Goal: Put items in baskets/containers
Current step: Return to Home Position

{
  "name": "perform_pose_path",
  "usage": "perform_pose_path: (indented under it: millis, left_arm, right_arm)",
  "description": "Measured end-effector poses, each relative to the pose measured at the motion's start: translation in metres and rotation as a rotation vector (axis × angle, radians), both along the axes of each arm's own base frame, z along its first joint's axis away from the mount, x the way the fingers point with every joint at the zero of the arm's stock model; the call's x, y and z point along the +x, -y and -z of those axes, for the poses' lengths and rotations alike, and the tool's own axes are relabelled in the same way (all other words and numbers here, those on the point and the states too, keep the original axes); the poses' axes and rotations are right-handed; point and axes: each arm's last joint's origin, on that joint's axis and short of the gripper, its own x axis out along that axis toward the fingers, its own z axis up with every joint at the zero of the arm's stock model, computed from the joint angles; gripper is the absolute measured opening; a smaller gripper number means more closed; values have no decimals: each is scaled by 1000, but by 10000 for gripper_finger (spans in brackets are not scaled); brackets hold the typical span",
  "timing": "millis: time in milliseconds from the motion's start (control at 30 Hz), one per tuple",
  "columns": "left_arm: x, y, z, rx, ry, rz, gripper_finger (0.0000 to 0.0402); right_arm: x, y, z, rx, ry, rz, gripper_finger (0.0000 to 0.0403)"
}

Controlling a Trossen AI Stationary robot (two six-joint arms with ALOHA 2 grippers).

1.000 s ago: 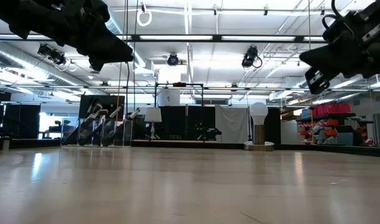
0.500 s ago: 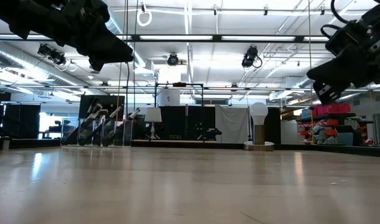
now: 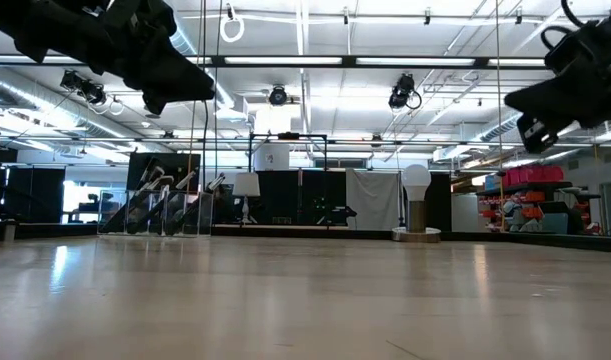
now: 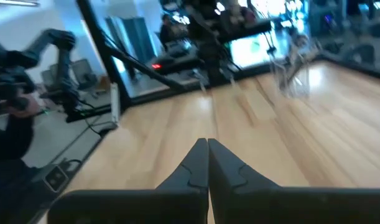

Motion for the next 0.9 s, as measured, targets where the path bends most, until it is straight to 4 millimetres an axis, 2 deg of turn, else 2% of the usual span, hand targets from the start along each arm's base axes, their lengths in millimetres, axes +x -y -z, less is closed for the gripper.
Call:
perform_pose_path:
  millis: [333,567,900]
  left_arm:
    - [0,-1,0,6,0,-20,138]
    - [0,-1,0,7,0,-24,138]
    - [0,-1,0,1,4,-50,138]
  right_arm:
    - [-6,-1,-8,-11,101,-45,0]
    - [-7,2,-9,97,99,37,0]
    - [-7,0,-8,63,97,-7,21]
